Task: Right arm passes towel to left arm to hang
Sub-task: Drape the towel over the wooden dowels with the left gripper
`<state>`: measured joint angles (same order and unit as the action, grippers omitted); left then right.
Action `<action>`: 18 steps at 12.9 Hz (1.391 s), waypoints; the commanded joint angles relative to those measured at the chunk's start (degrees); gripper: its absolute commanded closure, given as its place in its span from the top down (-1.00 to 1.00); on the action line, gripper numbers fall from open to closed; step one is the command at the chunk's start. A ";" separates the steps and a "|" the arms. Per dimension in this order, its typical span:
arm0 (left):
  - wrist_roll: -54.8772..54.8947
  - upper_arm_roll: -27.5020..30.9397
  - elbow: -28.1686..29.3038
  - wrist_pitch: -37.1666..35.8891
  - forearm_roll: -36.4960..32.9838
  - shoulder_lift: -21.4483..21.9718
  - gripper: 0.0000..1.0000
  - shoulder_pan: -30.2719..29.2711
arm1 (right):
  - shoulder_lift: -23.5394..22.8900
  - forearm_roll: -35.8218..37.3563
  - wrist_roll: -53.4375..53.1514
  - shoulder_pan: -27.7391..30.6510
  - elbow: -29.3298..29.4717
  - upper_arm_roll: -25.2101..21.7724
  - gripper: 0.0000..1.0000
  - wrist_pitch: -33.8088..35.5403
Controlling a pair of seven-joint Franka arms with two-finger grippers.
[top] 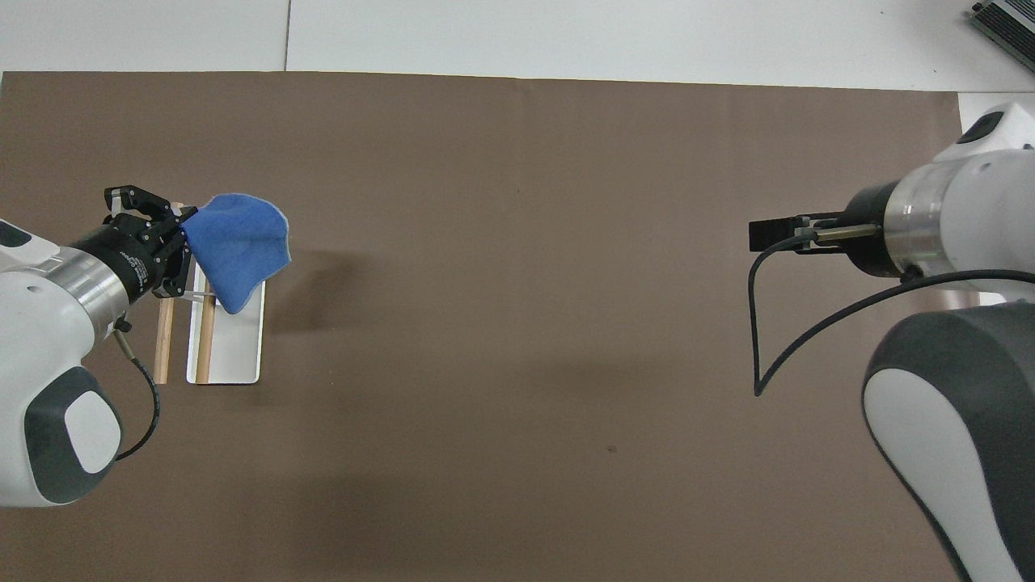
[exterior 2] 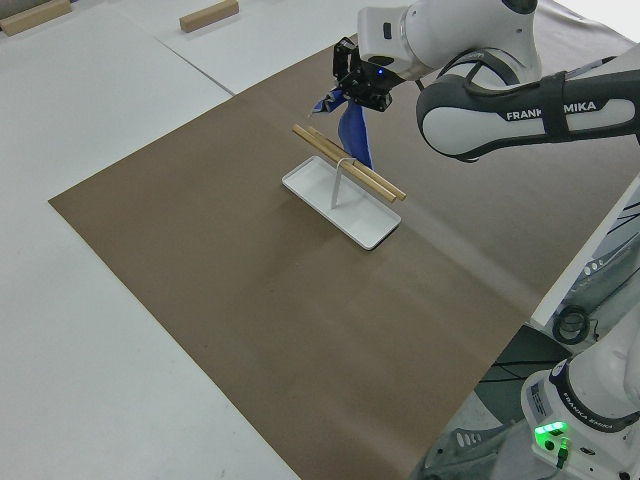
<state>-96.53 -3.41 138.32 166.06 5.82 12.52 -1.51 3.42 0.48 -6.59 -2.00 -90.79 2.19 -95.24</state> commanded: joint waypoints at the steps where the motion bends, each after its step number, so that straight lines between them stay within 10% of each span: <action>1: -0.50 -0.63 4.77 3.48 -1.16 3.12 -1.00 -3.58 | -0.26 1.37 0.25 -0.72 5.26 -2.88 1.00 5.22; 10: -0.76 -0.72 6.53 3.31 -1.16 0.23 -1.00 -8.42 | -2.11 1.63 -0.62 1.38 4.05 -3.76 1.00 10.00; 18: -2.17 -0.72 5.65 1.12 -1.16 -0.83 0.43 -11.23 | 0.27 1.90 0.52 0.51 0.70 -4.03 1.00 7.45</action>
<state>-97.22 -3.55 144.32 168.27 5.81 11.73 -11.04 2.42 1.15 -6.49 -1.51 -88.18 -2.15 -85.21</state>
